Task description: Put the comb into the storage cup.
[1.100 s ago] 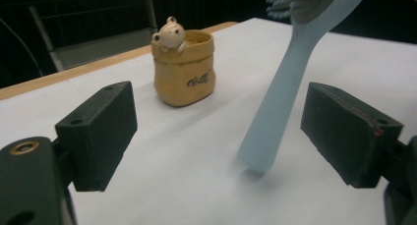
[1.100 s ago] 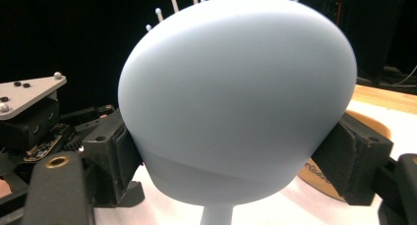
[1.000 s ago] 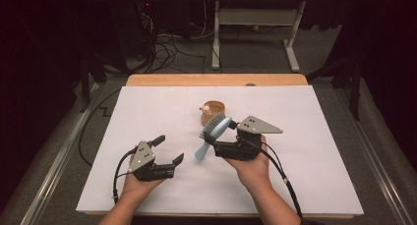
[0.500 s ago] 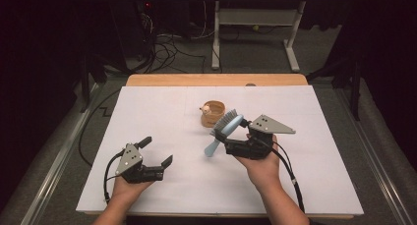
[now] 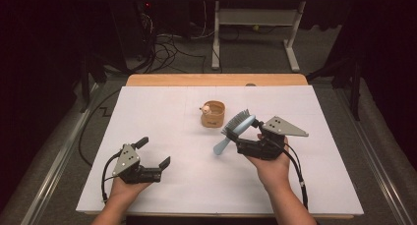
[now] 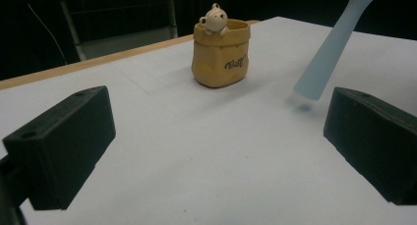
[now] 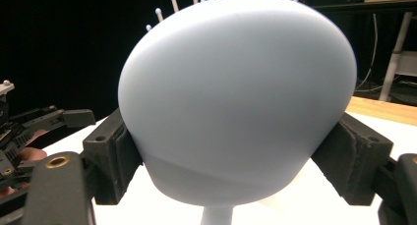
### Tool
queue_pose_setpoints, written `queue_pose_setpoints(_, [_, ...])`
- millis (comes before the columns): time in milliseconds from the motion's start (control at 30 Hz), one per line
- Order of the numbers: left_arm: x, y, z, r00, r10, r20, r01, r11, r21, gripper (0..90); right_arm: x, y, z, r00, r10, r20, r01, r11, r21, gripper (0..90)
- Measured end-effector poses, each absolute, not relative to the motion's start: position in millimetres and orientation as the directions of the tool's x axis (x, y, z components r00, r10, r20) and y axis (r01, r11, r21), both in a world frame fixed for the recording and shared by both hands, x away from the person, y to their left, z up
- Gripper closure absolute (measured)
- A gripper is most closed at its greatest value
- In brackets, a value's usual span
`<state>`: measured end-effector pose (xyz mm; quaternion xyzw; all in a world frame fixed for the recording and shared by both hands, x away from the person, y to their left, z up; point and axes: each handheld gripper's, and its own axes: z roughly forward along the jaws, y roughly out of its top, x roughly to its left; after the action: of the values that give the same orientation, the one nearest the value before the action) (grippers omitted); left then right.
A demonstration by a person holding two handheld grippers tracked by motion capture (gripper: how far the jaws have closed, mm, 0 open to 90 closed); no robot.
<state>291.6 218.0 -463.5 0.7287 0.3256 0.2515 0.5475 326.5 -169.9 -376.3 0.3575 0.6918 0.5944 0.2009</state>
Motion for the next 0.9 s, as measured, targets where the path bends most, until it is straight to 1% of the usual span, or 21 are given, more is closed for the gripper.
queue_pose_setpoints(500, [292,221,-466,0.662,0.749,0.006,0.202,-0.187,0.961,0.0,322,-206,-373,-0.618,0.773,0.140,0.236,0.012,0.972,20.6])
queue_pose_setpoints(900, [292,221,-467,0.667,0.745,0.006,0.198,-0.184,0.963,0.0,324,-219,-370,-0.592,0.796,0.127,0.227,0.013,0.974,20.6])
